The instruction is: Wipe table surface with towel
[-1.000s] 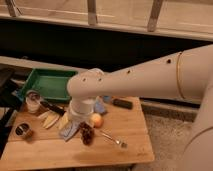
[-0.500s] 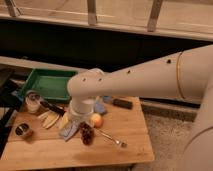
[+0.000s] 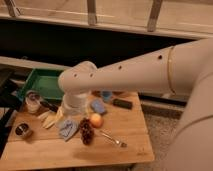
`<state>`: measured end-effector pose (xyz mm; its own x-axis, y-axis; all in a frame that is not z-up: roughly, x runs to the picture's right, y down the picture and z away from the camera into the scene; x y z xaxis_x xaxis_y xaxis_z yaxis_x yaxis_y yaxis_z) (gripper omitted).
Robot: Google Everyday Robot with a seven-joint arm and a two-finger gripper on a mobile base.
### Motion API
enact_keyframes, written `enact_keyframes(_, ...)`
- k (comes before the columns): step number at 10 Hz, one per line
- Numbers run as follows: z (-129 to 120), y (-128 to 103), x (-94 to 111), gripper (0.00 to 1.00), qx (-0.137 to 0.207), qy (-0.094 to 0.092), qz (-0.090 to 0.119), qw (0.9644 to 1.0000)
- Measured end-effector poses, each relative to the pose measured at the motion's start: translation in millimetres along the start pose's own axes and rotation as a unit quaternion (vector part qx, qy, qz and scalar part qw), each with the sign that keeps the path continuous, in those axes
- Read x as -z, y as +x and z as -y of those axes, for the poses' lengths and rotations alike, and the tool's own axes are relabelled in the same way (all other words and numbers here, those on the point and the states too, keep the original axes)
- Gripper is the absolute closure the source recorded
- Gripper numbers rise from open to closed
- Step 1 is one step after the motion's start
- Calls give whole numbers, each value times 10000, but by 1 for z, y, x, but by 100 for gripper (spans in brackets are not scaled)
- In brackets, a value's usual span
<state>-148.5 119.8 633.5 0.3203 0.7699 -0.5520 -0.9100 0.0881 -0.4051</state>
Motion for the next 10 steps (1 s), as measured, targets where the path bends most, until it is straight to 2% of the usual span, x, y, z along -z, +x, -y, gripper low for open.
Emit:
enact_keyframes(3, -50, -63, -13, 20, 484, 237, 31, 9985)
enact_keyframes(5, -75, -93, -29, 20, 744, 240, -23, 9969)
enact_keyframes(6, -88, -101, -36, 20, 864, 200, -1, 9961)
enact_keyframes(10, -87, -102, -37, 20, 877, 211, 14, 9959)
